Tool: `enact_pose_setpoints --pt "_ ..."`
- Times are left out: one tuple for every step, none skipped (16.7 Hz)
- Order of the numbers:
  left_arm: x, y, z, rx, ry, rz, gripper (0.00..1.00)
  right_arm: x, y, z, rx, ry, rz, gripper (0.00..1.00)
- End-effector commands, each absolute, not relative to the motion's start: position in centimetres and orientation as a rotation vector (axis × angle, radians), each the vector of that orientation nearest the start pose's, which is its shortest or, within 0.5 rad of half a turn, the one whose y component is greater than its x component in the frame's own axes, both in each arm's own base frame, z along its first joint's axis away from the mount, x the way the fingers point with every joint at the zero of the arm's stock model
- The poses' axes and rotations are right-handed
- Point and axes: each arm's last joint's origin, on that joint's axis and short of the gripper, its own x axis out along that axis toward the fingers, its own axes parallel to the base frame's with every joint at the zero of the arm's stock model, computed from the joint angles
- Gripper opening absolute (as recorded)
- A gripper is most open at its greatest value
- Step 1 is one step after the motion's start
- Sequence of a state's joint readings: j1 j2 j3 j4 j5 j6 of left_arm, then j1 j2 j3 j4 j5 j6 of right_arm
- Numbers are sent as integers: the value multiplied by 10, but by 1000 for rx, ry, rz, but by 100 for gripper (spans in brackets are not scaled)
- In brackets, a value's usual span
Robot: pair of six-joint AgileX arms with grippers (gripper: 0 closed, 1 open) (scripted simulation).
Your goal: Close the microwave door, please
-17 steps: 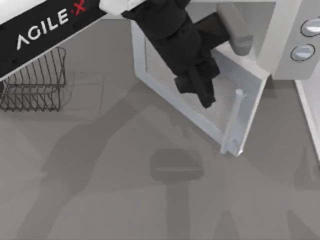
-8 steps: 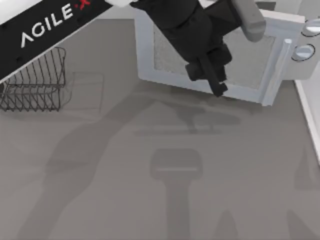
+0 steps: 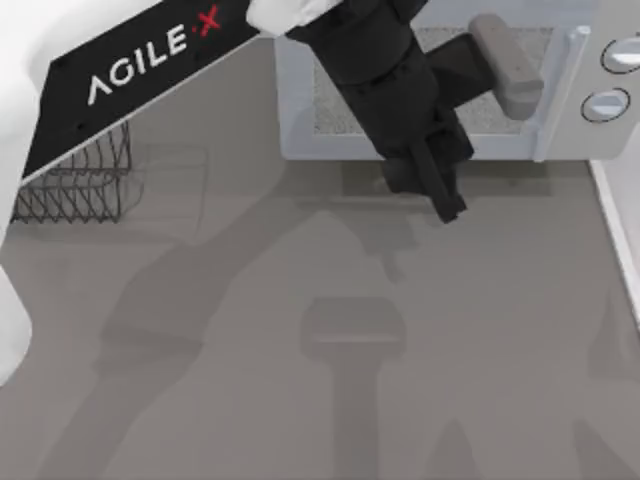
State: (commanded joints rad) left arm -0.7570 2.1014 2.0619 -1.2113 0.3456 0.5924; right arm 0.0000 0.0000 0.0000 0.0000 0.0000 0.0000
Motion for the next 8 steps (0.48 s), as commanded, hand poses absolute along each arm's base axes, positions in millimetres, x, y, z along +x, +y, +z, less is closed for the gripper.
enact_pose_setpoints --pt "315 -307 282 718 995 -1305 0 106 -1 160 0 0 0 100" --pt "315 -309 281 718 1001 -1304 0 106 -1 160 0 0 0 100" --pt "315 -311 283 718 990 -1300 0 106 -1 160 0 0 0 100" --pt "316 -312 288 718 964 -1293 0 106 -1 160 0 0 0 100" --pt "317 -312 295 718 927 -1284 0 106 -1 160 0 0 0 100" --pt "318 -311 303 717 891 -1273 0 106 -1 160 0 0 0 100" --pt "320 -310 307 717 868 -1266 0 106 -1 160 0 0 0 100" --pt "320 -310 307 716 865 -1264 0 106 -1 160 0 0 0 100"
